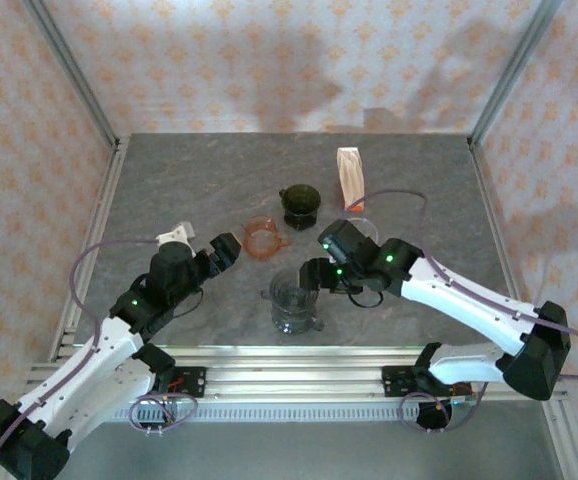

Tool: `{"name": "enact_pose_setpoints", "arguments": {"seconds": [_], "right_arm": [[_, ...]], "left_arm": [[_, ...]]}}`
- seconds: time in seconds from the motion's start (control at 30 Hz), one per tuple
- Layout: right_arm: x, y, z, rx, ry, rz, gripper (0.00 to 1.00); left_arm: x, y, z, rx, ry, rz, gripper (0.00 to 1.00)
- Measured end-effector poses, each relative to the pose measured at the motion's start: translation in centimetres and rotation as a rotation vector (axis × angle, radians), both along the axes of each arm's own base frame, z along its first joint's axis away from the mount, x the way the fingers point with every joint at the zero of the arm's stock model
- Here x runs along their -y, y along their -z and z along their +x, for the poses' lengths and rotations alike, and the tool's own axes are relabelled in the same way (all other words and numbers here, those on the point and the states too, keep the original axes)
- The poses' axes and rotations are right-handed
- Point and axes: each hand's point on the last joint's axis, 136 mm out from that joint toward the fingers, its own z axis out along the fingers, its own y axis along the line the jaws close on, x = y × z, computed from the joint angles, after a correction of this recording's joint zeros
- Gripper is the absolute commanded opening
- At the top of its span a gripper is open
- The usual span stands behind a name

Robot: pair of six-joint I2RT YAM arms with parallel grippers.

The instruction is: Place the coffee filter in the dripper

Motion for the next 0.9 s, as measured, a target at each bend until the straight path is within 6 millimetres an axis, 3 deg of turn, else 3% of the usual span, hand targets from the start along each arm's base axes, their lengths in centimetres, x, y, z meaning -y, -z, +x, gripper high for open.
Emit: {"name": "enact_pose_setpoints", "arguments": {"seconds": [0.1, 0.2, 0.47, 0.67, 0.8, 0.9], "right_arm": [[1.1, -0.9, 1.7, 0.034, 0.043, -0.001, 0.69], [3.0, -2.3, 4.6, 0.083, 0.118, 0.011, 0.63], [8.5, -6.7, 15.0, 0.271, 0.301, -0.047, 0.42], [10.2, -4.2, 22.6, 0.275, 0.324, -0.184, 0.31], [10.3, -1.6, 25.4, 0.265, 0.301, -0.286, 0.3], [10.1, -0.6, 27.3, 0.268, 0.294, -0.327, 0.29]], "left_arm": [[0.5, 0.6, -0.1, -0.018, 0.015, 0.001, 0.99], [1.1, 0.9, -0.2, -0.023, 0.032, 0.002, 0.99], [1.9, 1.6, -0.2, -0.041, 0.057, 0.012, 0.99], [1.9, 1.6, -0.2, -0.04, 0.058, 0.015, 0.99], [2.0, 1.7, -0.2, -0.043, 0.059, 0.018, 0.99], [2.1, 2.0, 0.0, -0.047, 0.064, 0.029, 0.99]]}}
